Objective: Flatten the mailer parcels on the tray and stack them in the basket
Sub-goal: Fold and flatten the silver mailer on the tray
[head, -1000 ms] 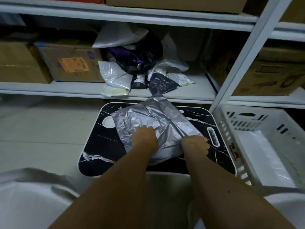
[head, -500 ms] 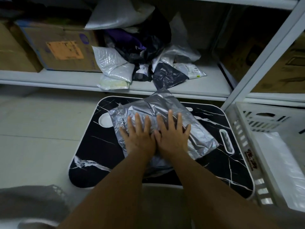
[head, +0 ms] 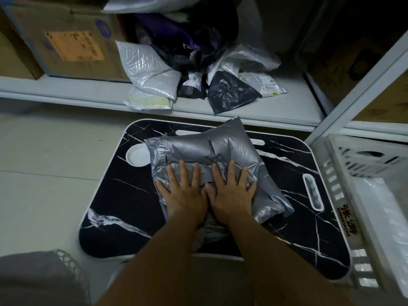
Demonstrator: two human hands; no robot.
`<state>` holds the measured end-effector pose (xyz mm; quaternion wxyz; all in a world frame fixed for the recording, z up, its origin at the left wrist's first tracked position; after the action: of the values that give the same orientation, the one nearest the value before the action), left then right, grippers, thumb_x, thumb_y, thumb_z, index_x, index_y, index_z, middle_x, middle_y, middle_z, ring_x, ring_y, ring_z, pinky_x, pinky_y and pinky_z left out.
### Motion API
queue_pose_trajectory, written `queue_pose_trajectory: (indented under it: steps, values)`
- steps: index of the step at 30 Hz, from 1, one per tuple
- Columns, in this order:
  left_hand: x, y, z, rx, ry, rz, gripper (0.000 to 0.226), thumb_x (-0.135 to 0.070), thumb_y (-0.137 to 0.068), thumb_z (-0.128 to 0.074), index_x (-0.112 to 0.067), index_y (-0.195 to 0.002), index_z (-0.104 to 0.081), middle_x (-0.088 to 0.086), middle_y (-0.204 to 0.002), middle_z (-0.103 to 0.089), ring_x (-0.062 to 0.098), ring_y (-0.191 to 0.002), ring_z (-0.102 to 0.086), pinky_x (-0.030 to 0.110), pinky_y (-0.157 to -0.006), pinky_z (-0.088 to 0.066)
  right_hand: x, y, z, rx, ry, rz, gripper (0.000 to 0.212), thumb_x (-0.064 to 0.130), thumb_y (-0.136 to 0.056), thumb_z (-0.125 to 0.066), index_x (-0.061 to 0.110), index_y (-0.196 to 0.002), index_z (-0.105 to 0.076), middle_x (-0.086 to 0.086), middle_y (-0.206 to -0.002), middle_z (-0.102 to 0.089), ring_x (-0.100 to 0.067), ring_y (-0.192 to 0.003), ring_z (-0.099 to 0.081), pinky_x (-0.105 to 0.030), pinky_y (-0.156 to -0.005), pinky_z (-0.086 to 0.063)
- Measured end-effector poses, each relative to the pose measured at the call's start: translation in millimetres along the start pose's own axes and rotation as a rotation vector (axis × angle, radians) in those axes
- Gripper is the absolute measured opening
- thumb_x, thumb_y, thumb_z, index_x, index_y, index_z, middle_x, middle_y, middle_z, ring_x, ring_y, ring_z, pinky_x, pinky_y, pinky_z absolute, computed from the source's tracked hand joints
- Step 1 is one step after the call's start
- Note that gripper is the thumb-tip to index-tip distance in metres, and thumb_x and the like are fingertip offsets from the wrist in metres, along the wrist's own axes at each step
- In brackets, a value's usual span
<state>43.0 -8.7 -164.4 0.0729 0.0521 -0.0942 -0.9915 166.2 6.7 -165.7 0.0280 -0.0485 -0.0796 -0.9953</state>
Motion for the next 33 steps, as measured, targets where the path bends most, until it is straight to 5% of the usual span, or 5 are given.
queue_pose_trajectory:
  steps: [6,12,16,21,33]
  values:
    - [-1,0,0,0.065,0.015,0.003,0.061,-0.052,-0.097,-0.009,-0.031,-0.149,0.013,0.007,-0.158,0.017,0.039,-0.143,0.017,0.066,-0.109,0.004,-2,2,-4,0.097,0.034,-0.019,0.060,0.062,-0.096,-0.011,0.044,-0.150,0.008,-0.008,-0.162,0.006,-0.041,-0.145,0.003,-0.064,-0.111,-0.007]
    - [-1,-15,66,-0.213,0.113,0.069,0.057,-0.044,-0.092,-0.018,-0.015,-0.137,-0.035,0.009,-0.137,-0.045,0.030,-0.128,-0.037,0.056,-0.111,-0.017,20,-9,57,-0.162,0.113,0.067,0.042,0.047,-0.102,-0.020,0.020,-0.126,-0.043,-0.011,-0.116,-0.061,-0.030,-0.106,-0.056,-0.045,-0.094,-0.034]
    - [-19,-36,69,-0.195,0.021,-0.075,0.059,-0.045,-0.097,-0.011,-0.023,-0.151,-0.002,0.014,-0.158,-0.002,0.036,-0.146,0.000,0.056,-0.116,-0.003,29,-35,80,-0.319,0.100,0.155,0.037,0.040,-0.101,-0.033,0.020,-0.130,-0.047,-0.008,-0.137,-0.047,-0.026,-0.128,-0.039,-0.049,-0.108,-0.026]
    - [0,-55,27,-0.033,-0.075,-0.109,0.058,-0.055,-0.096,-0.006,-0.039,-0.146,0.017,0.003,-0.157,0.022,0.037,-0.142,0.020,0.067,-0.109,0.004,18,-55,30,-0.017,0.094,0.228,0.059,0.061,-0.098,-0.016,0.043,-0.152,-0.001,0.004,-0.163,0.005,-0.027,-0.148,0.013,-0.063,-0.113,0.004]
    - [9,-65,30,-0.043,-0.010,0.036,0.064,-0.055,-0.095,-0.014,-0.030,-0.152,0.002,0.003,-0.158,-0.015,0.029,-0.144,-0.012,0.068,-0.108,-0.008,10,-60,22,-0.008,0.045,0.059,0.066,0.065,-0.095,-0.016,0.032,-0.152,-0.017,-0.002,-0.158,-0.021,-0.032,-0.142,-0.019,-0.058,-0.108,-0.021]
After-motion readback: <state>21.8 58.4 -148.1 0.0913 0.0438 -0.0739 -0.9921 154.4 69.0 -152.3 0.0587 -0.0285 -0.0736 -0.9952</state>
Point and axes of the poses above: each hand's wrist, its own y-axis away from the middle knuckle, its own z-axis out of the back of the hand, x = y × z, the point moved 10 cm from there along -y, towards the middle knuckle
